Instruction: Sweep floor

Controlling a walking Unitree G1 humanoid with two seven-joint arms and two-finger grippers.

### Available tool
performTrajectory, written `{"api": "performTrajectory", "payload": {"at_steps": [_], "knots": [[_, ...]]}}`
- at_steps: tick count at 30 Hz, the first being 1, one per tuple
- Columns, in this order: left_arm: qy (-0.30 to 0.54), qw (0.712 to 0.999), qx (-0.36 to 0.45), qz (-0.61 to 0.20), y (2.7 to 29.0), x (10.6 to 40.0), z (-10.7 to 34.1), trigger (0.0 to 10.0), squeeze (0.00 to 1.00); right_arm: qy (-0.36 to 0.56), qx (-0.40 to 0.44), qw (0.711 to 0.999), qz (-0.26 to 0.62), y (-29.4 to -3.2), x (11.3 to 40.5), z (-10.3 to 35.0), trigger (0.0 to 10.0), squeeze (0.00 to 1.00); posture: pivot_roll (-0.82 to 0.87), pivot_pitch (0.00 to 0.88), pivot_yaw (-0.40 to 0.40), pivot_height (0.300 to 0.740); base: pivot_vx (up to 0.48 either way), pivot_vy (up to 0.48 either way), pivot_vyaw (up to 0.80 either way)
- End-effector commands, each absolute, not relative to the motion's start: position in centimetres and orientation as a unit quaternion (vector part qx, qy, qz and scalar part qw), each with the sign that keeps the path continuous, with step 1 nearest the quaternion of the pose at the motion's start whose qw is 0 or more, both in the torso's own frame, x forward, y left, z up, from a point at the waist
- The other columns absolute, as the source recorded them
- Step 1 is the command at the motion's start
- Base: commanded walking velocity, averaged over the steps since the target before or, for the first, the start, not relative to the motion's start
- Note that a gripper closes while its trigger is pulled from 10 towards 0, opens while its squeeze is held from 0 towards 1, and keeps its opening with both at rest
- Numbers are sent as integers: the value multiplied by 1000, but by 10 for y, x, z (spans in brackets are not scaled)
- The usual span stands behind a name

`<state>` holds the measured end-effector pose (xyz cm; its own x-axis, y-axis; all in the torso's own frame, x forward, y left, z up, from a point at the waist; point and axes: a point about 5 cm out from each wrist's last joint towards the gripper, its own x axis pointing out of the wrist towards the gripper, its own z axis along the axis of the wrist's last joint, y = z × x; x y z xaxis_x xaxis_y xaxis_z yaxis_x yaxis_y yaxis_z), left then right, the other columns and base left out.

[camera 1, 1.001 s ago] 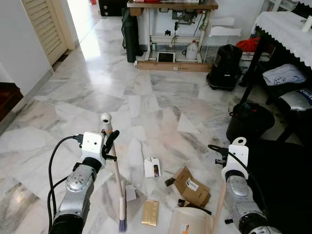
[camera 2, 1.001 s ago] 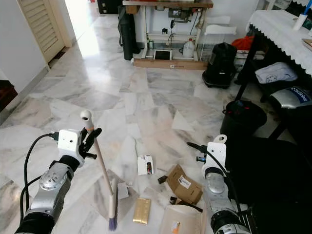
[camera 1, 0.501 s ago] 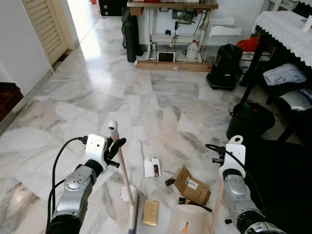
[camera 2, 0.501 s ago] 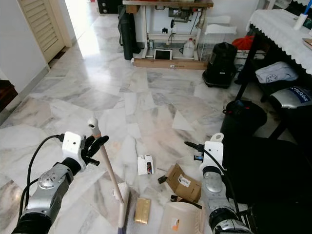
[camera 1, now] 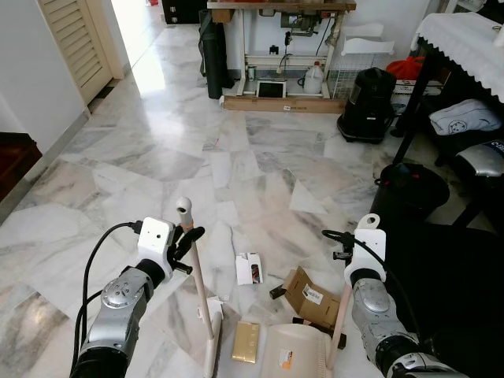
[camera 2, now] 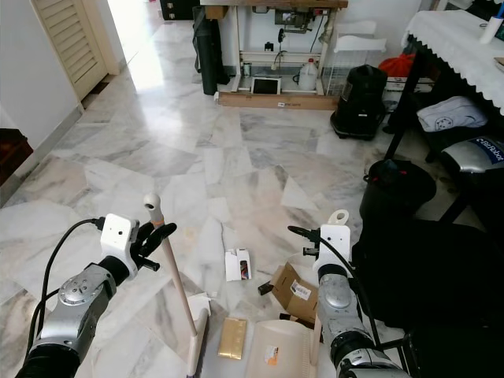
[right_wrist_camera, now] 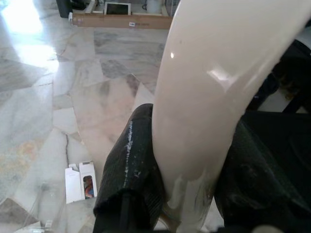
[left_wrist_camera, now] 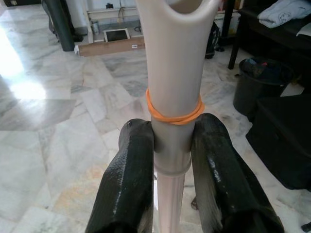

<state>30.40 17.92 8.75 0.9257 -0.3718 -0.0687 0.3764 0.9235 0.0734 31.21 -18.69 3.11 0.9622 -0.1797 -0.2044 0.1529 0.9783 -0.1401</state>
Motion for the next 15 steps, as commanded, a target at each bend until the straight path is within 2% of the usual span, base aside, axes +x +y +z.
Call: {"api": "performTrajectory", "payload": {"at_steps": [1,15], "knots": [[2,980,55,-193,177,304,96,10000,0,94,-71,990,-76,-187,316,37,10000,0,80,0,28,740,0,0,0],[20,984,51,-170,175,307,80,10000,0,106,-85,989,-60,-185,301,22,10000,0,38,24,16,740,0,0,0]]}}
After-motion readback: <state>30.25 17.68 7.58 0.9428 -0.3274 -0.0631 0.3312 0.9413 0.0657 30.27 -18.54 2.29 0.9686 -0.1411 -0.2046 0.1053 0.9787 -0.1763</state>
